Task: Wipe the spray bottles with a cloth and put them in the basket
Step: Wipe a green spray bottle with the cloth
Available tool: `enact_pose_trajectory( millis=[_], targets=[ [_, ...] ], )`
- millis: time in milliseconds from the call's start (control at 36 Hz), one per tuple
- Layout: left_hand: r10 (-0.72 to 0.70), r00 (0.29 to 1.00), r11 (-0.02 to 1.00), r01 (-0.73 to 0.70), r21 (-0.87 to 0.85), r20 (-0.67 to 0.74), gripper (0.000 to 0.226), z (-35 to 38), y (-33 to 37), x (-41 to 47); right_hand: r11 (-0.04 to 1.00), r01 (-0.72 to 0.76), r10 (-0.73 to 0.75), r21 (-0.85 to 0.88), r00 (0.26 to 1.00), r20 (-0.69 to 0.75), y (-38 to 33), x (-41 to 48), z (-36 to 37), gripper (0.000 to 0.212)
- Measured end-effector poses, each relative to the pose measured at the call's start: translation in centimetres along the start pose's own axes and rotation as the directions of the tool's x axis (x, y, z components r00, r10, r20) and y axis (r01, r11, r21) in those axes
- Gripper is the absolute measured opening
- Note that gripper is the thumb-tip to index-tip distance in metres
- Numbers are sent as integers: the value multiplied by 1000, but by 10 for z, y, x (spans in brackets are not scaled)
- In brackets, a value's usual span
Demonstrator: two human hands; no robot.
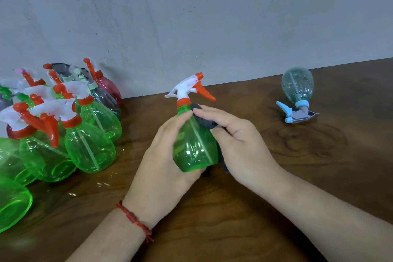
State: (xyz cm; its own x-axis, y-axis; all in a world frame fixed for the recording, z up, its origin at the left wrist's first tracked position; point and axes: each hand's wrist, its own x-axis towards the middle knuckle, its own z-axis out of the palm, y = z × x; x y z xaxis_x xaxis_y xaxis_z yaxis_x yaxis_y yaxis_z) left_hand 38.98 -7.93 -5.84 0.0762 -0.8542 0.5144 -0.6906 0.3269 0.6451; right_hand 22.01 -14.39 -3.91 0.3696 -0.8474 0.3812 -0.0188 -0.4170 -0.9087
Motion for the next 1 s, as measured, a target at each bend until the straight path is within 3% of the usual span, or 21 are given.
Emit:
enact_pose_trajectory(
  millis=[167, 361, 444, 583, 722, 917, 1000],
  targets=[
    [-243, 970, 920, 222, -323, -26, 106, -9, -4, 4, 943, 256, -221, -214, 959, 176, 2, -9, 9, 53],
    [-292, 956, 898, 272, -347, -7, 100, -13, -5, 8, 875, 388, -295, -289, 902, 317, 4, -8, 7, 51],
    [-220, 976, 926, 209, -313, 1, 104, -12, -10, 7, 940, 286, -244, -187, 945, 216, 6, -5, 4, 52],
    [-25, 999, 997, 27, -75, 23, 113, -9, -13, 4, 996, -15, 8, 83, 997, 77, 2, 6, -2, 50],
    [-99, 993, 963, 113, -245, 71, 120, -10, -9, 2, 937, -193, 187, 290, 981, 49, 0, 9, -7, 47],
    [-102, 979, 935, 155, -320, 174, 109, -9, 1, 0, 902, -249, 249, 352, 967, 43, 1, 10, -5, 47],
    [-68, 981, 969, 109, -224, 183, 110, -7, -3, -1, 928, -205, 207, 312, 978, 26, 2, 9, -5, 48]
  ],
)
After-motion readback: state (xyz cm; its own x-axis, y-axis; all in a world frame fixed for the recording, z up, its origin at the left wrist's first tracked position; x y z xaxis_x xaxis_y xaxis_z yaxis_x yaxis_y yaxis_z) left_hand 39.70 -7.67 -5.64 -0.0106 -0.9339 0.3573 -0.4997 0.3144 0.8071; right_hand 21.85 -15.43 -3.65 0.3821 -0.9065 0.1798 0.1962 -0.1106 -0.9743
